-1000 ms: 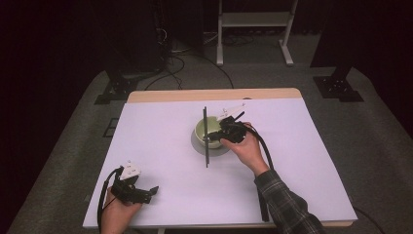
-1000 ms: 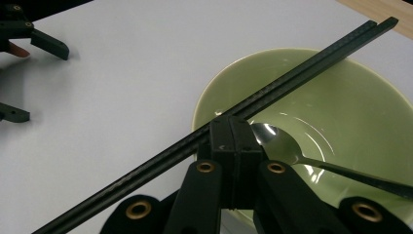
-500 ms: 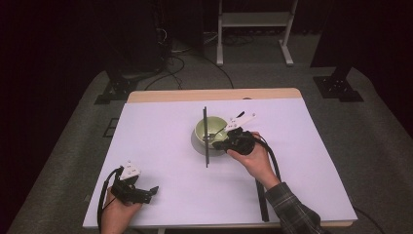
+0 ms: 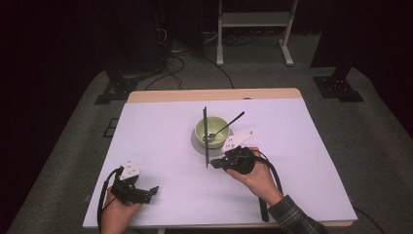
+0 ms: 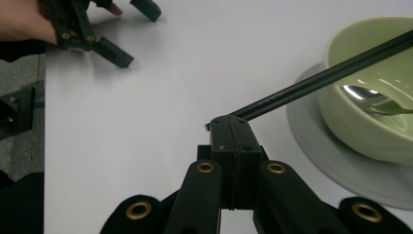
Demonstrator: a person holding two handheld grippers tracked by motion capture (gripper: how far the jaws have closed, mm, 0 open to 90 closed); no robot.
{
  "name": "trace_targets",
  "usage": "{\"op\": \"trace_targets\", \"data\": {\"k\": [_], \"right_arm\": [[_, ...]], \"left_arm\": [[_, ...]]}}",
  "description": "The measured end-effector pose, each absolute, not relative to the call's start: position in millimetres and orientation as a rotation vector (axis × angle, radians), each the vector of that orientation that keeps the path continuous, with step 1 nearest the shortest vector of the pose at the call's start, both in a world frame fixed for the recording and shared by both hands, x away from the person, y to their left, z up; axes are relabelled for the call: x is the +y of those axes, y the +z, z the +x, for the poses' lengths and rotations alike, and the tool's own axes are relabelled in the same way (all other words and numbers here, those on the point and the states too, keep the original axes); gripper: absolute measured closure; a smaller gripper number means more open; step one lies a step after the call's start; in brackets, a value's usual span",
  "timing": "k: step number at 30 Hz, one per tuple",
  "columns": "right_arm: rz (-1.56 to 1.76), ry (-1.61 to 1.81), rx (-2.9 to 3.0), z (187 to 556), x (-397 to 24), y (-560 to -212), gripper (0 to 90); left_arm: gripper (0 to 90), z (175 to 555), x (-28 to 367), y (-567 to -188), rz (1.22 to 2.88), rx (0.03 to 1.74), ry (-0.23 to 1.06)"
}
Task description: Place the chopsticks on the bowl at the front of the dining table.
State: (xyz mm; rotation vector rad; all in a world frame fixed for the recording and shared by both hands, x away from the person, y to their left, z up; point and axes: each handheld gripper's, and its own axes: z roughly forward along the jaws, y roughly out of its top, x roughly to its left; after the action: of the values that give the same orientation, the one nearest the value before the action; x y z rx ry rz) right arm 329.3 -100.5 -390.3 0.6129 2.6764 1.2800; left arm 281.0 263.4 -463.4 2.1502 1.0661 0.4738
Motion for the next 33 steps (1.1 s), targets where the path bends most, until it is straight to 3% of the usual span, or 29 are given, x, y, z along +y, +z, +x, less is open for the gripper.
{"op": "trace_targets", "data": {"k": [8, 33], "right_arm": [[0.570, 1.259, 2.726, 318, -88, -400, 89.8], [0.586, 1.241, 2.705, 330, -83, -406, 89.9]], "left_arm": [[0.0, 281, 263, -463, 2.150, 1.064, 0.475], [0.0, 281, 263, -463, 2.149, 1.066, 0.474]]}}
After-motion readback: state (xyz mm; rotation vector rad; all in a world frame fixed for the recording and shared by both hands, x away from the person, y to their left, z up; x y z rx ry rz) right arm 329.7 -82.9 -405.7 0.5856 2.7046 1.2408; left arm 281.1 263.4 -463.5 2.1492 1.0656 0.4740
